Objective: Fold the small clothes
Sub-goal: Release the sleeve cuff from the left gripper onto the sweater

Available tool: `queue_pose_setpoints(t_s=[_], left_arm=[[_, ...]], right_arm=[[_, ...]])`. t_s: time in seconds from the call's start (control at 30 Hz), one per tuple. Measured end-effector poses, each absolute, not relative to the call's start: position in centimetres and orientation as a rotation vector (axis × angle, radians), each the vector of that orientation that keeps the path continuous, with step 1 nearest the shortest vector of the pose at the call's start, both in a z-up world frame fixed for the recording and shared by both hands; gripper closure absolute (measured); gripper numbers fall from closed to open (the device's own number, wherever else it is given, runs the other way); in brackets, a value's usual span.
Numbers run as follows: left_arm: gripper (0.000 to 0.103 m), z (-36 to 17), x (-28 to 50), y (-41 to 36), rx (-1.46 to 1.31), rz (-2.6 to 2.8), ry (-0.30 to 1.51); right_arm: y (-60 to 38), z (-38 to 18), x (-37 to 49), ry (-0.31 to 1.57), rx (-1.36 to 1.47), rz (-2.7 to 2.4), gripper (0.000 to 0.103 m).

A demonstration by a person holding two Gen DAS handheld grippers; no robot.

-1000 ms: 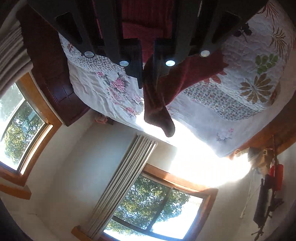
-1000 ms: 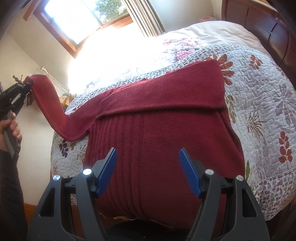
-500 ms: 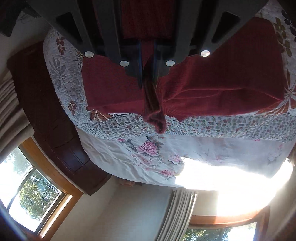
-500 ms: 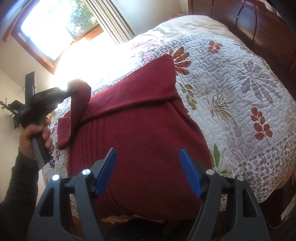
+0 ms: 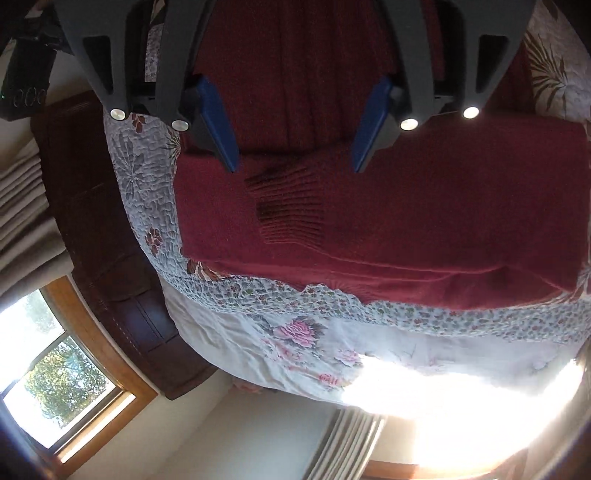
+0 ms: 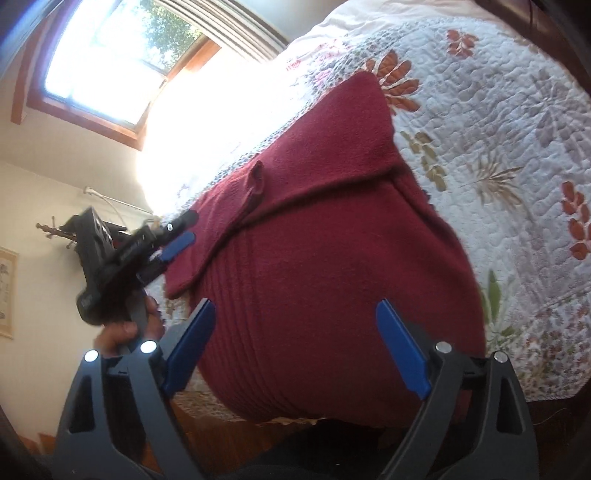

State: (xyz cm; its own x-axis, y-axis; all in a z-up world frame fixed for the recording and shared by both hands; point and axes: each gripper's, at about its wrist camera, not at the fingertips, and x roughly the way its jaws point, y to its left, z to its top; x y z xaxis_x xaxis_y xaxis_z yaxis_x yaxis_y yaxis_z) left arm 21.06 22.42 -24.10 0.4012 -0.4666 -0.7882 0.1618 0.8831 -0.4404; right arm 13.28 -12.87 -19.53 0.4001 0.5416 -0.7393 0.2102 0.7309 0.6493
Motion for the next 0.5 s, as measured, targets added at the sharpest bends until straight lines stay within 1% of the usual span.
queue_pose_setpoints(t_s=[0.03, 0.1, 0.17, 0.2, 0.3, 0.5], left_arm=[[0.036, -24.0, 20.1, 23.1, -0.335, -0.385, 1.099], [0.034, -23.7, 18.0, 24.3, -0.368, -0.358, 1.108], [0.03, -23.7, 15.8, 25.2, -0.413, -0.342, 1.118], [0.03, -23.7, 14.7, 25.7, -0.438, -0.339, 1.125], [0.03, -23.9, 12.0, 26.8, -0.491, -0.33, 1.132], [0.03, -25.0, 8.9, 29.8, -0.581, -0.271, 1.143]], right_arm=[[-12.8, -19.8, 14.7, 1.172, 0.799, 0.279, 0.015], [-12.0, -20.3, 18.0, 1.181, 0.803, 0.348, 0.022], [-11.2, -21.7, 21.6, 1.214, 0.855, 0.412, 0.039], [-10.8, -22.6, 23.4, 1.236, 0.903, 0.442, 0.042], [-9.6, -25.7, 28.2, 1.296, 1.018, 0.464, 0.043], [-7.2, -28.1, 33.2, 1.362, 0.964, 0.413, 0.043]])
